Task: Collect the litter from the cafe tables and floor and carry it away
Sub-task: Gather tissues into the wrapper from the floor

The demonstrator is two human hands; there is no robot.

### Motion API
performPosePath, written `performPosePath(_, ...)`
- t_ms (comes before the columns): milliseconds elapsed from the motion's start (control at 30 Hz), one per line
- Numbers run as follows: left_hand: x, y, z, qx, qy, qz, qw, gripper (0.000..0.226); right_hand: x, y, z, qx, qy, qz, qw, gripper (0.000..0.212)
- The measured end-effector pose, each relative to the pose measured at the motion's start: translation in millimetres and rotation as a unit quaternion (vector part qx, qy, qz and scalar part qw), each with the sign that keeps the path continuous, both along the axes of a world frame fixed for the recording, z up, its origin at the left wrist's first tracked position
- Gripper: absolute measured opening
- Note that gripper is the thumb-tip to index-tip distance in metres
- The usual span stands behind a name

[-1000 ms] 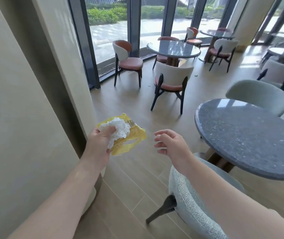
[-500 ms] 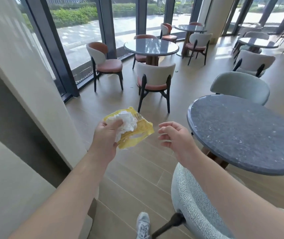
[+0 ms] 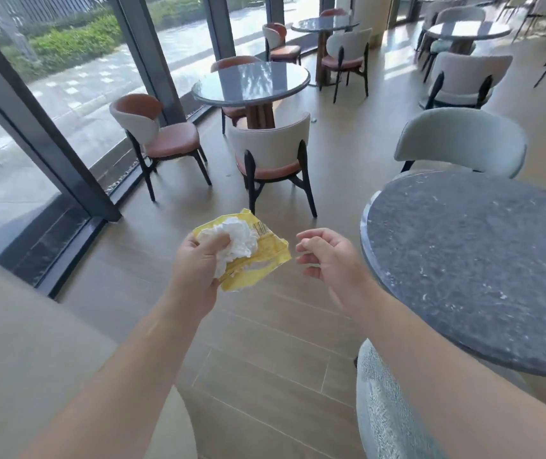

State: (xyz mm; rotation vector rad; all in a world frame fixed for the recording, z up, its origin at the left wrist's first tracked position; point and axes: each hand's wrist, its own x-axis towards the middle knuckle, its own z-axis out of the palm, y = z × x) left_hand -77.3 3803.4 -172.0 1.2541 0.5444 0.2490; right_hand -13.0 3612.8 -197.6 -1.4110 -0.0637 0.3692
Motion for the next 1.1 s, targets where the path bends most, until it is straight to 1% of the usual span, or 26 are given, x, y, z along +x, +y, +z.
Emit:
performPosePath(233, 87.7, 22.4, 11.5, -0.006, -0.005, -0.040, 0.999, 0.042, 69.3, 23.0, 12.5, -0.006, -0.018, -0.035, 0.999, 0.012)
performPosePath(333, 127.6, 44.1, 6.8, 0.001, -0.010, -0.046, 0.999, 0.040, 105.6, 39.1, 9.4, -0.015, -0.012, -0.059, 0.998, 0.020)
performPosePath(467, 190.5, 79.0, -7.7, -0.021, -0.003, -0.057, 0.998, 0.036, 158.6, 73.6, -3.6, -0.042, -0.015, -0.075, 0.996, 0.011)
performPosePath(533, 226.9, 96.9, -14.4, -0.025, -0.006, -0.078, 0.997, 0.034, 189.2, 94.8, -5.3, -0.061, -0.021, -0.090, 0.994, 0.012)
performPosePath(633, 286.0, 130.3, -17.0, -0.046, -0.009, -0.105, 0.993, 0.035, 237.3, 129.0, -1.4, -0.064, -0.023, -0.115, 0.991, 0.012)
performPosePath(733, 336.4, 168.2, -20.2, -0.068, 0.002, -0.111, 0.992, 0.033, 279.6, 163.5, 3.0, -0.075, -0.012, -0.126, 0.989, 0.012)
performPosePath(800, 368.7, 190.9, -20.1, -0.085, 0.009, -0.121, 0.989, 0.031, 305.1, 181.9, 7.9, -0.080, -0.010, -0.143, 0.986, 0.016)
performPosePath(900, 417.0, 217.1, -19.3, -0.103, 0.008, -0.126, 0.987, 0.034, 337.9, 199.5, 13.3, -0.085, -0.010, -0.166, 0.982, 0.019)
performPosePath(1000, 455.0, 229.1, -17.8, -0.118, 0.002, -0.128, 0.985, 0.036, 365.0, 206.3, 17.2, -0.092, -0.019, -0.184, 0.978, 0.015)
performPosePath(1100, 484.0, 229.7, -15.0, -0.121, -0.005, -0.158, 0.980, 0.035, 388.5, 205.9, 22.8, -0.089, -0.029, -0.206, 0.974, 0.012)
